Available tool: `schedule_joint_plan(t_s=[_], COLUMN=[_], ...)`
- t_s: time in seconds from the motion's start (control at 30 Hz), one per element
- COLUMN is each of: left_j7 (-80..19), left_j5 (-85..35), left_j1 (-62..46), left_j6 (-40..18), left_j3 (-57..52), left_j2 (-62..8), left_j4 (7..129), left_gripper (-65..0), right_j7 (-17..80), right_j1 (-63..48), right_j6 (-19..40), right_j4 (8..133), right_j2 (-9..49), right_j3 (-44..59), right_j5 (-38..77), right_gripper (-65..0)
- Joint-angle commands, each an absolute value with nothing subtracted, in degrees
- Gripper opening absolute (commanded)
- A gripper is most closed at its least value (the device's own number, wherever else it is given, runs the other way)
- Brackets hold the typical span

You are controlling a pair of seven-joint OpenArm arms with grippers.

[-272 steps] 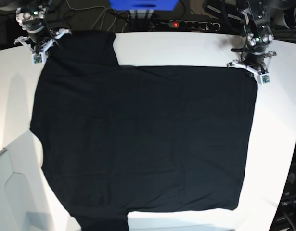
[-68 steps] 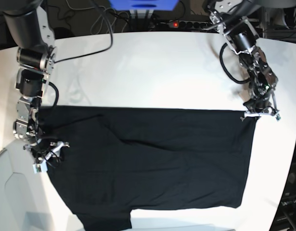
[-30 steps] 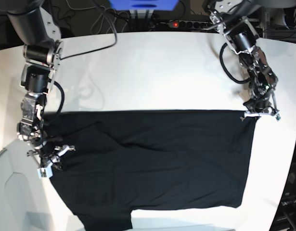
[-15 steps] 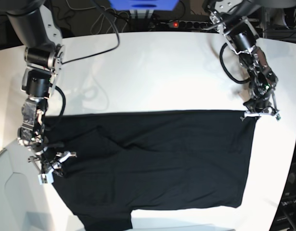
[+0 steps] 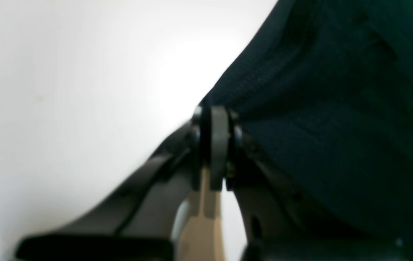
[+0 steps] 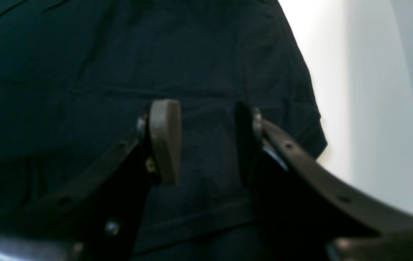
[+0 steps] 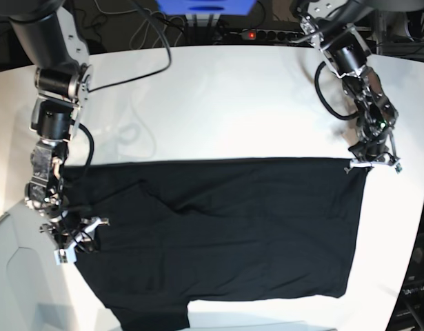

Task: Fold the T-shirt properly
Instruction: 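Adjust the right gripper's grip on the shirt edge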

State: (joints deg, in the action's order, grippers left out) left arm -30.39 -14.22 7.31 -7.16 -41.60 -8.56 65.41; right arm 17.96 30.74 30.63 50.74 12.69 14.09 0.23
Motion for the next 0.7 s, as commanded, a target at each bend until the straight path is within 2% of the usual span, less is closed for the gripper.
schedule_joint_plan(t_s=[0.0, 0.2, 0.4, 0.67], left_j7=[-33.27, -33.36, -33.36, -33.27], left_j5=[-12.88, -13.14, -13.23, -13.41], left_j1=[7.08, 7.08, 6.99, 5.76], left_j6=[-6.37, -6.37, -6.37, -6.37], left_j3=[-41.80, -41.80, -41.80, -41.80], left_j2=[-8.92, -8.84, -8.92, -8.92], left_j4=[65.45, 65.45, 65.45, 65.54], left_gripper=[-63.7, -63.7, -63.7, -63.7], right_j7=[16.48, 19.82, 20.53, 23.78], right_j1=[32.57, 27.82, 18.33, 12.35], right_j6=[30.02, 30.02, 30.11, 30.37], right_j4=[52.00, 55.43, 65.01, 65.63], right_j2=[13.67, 16.40, 16.92, 17.71], right_j3=[14.29, 14.37, 19.82, 25.80], right_j5=[1.19, 1.19, 1.10, 1.10], right_gripper=[-39.2, -38.2, -31.7, -31.3])
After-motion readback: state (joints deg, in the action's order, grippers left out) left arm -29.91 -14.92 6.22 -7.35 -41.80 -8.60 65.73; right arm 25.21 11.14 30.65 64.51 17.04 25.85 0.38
